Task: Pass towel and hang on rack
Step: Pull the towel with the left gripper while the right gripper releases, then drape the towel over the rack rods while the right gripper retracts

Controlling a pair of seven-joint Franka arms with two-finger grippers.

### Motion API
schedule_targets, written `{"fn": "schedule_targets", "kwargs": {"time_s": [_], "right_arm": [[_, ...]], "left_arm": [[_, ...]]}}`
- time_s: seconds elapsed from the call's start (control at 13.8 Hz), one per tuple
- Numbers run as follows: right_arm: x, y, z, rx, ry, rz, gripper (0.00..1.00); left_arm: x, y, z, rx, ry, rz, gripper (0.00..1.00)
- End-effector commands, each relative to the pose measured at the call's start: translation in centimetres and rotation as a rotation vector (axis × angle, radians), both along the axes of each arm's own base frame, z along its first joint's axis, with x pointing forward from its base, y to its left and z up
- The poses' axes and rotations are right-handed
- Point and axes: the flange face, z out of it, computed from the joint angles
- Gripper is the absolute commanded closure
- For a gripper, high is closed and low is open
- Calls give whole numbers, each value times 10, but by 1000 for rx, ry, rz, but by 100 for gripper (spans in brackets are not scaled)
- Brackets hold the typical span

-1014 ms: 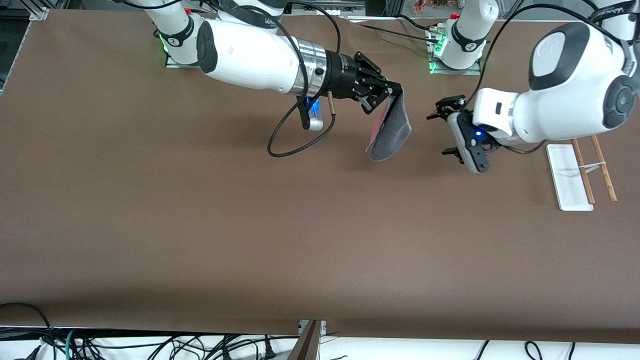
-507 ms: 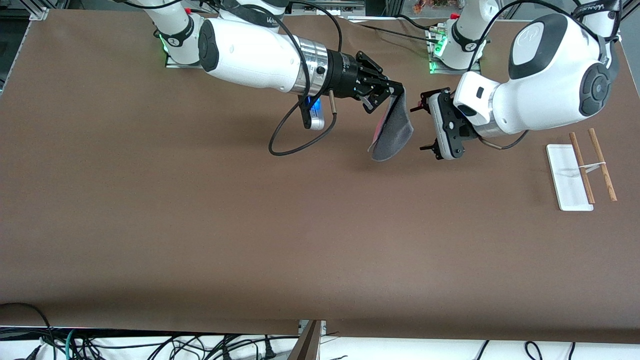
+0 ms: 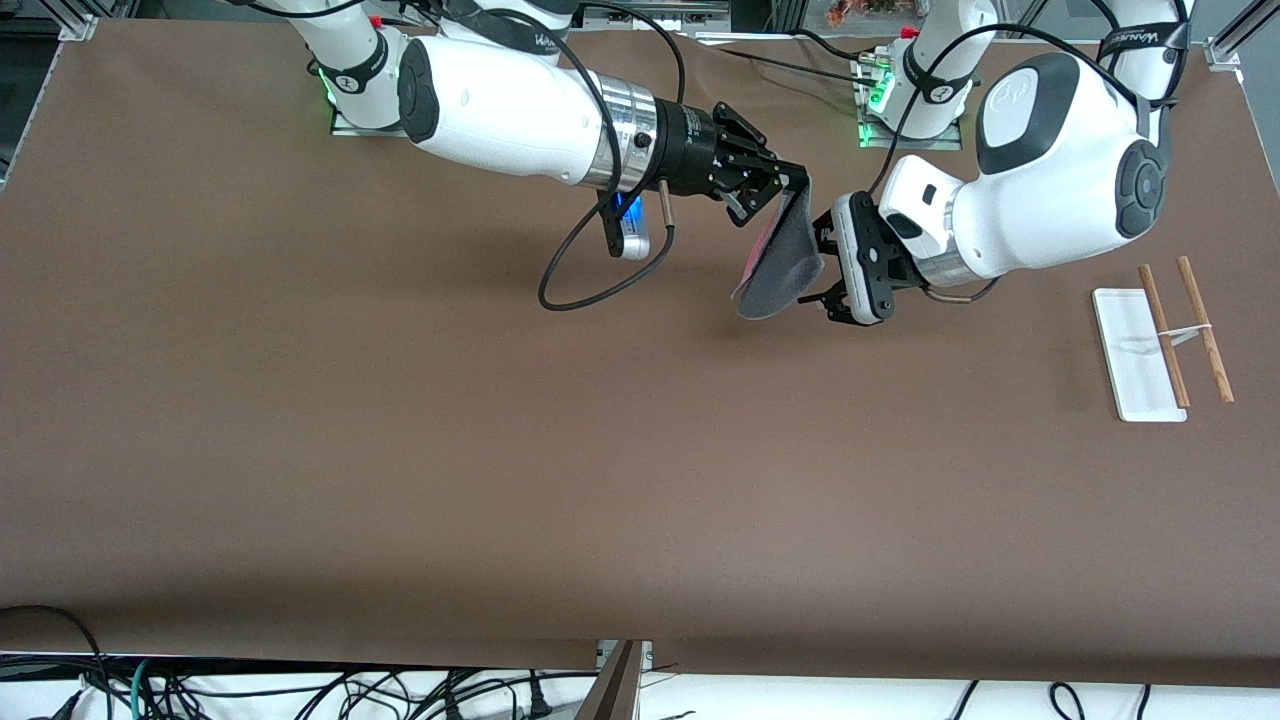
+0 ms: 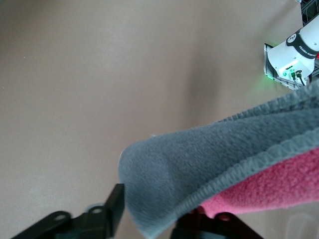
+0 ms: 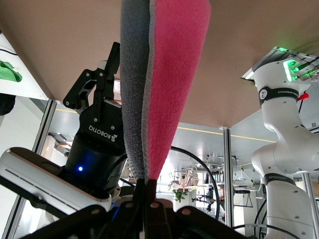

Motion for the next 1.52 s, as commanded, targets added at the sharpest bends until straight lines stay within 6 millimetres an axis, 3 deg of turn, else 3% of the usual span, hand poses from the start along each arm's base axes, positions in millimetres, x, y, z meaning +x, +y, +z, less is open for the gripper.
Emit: {"fn": "schedule_targets", "kwargs": {"time_s": [0.0,0.36,0.43,0.51,0.58,0.65,0.8,0.94,1.16,1.3,1.45], "right_arm": [[-1,4,3,6,2,-16,100],[-1,4,4,8,0,-19,97],[-1,4,4,9,1,-19,54],[0,3,3,8,2,-21,25],[1,3,3,8,4,-23,11],[4,-1,3,9,5,-29,2],[10,-7,2,6,5,-36,1],[25,-26,6,1,-1,-58,1],[43,-53,3,-74,-62,-49,1],[53,-67,-3,-155,-139,-20,1],[65,-90,-8,-211,-208,33,1]], "left_arm": [[0,2,-1,-29,-16,-6,100],[2,7,3,-30,-19,0,100],[2,7,3,-31,-19,1,100],[3,8,4,-30,-20,1,100],[3,10,4,-28,-18,1,100],[3,11,5,-27,-12,-2,100],[5,17,12,-16,-15,-6,100],[12,37,19,17,-12,-3,100],[25,111,14,89,14,64,100],[31,183,9,133,40,152,100],[33,265,18,220,36,242,100]]}}
